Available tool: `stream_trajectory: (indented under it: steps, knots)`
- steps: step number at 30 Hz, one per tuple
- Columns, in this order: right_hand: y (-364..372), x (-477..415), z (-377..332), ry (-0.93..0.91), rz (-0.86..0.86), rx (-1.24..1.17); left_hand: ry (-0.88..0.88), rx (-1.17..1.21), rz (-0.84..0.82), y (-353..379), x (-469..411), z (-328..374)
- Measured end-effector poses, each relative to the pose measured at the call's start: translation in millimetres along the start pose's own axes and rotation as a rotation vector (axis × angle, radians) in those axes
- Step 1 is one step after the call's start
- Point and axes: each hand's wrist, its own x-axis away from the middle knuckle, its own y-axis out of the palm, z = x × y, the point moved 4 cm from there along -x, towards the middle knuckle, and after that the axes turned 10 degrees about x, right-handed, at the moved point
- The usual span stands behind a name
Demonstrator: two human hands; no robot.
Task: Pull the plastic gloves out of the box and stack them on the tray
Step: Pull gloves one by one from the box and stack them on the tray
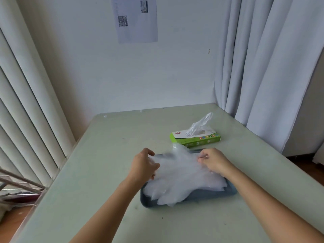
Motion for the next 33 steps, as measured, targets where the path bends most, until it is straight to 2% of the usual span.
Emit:
stream_trajectory:
  steps: [2, 5, 7, 9, 13, 17, 19, 20, 22, 23, 24, 26, 28, 31, 33]
  knots:
    - [1, 3, 0, -0.007, 0.018, 0.032, 0.086, -0.301, 0.112, -5, 1, -2]
    - [0, 4, 0, -0.002, 0.036, 0.026, 0.331, -0.385, 0.224, -1, 10, 13]
    - [0, 3, 2, 0.013, 0.037, 0.001, 0.568, -0.372, 0.154, 17, 21, 27]
    - [2, 1, 6, 0.032, 0.028, -0.056, 0.694, -0.361, 0.007, 41, 30, 32]
    - [1, 5, 7, 0.069, 0.003, -0.180, 0.637, -0.452, -0.318, 82, 35, 27]
    - [-1, 7, 8, 0.088, -0.021, -0.223, 0.524, -0.729, -0.468, 101, 24, 3]
    - [-4, 7, 9, 0.062, -0.001, -0.085, 0.468, -0.787, -0.498, 101, 22, -6]
    - [-8, 8, 9, 0.040, 0.067, 0.072, 0.447, -0.796, -0.513, 101, 21, -9]
    - [-16, 13, 0, -0.112, 0.349, 0.341, 0.409, -0.800, -0.538, 101, 21, -10]
    - [-14, 19, -9, -0.262, 0.441, 0.366, 0.392, -0.796, -0.544, 102, 20, -11]
    - [-6, 23, -18, -0.395, 0.448, 0.344, 0.379, -0.797, -0.546, 102, 21, -10]
    - [21, 33, -32, -0.520, 0.209, 0.259, 0.379, -0.829, -0.534, 103, 21, -9]
    - [50, 36, -29, -0.484, -0.045, 0.213, 0.401, -0.893, -0.531, 104, 21, -9]
    - [59, 32, -15, -0.409, -0.117, 0.213, 0.349, -0.868, -0.483, 103, 20, -13]
    - [58, 31, -6, -0.391, -0.154, 0.413, 0.278, -0.844, -0.455, 99, 19, -17]
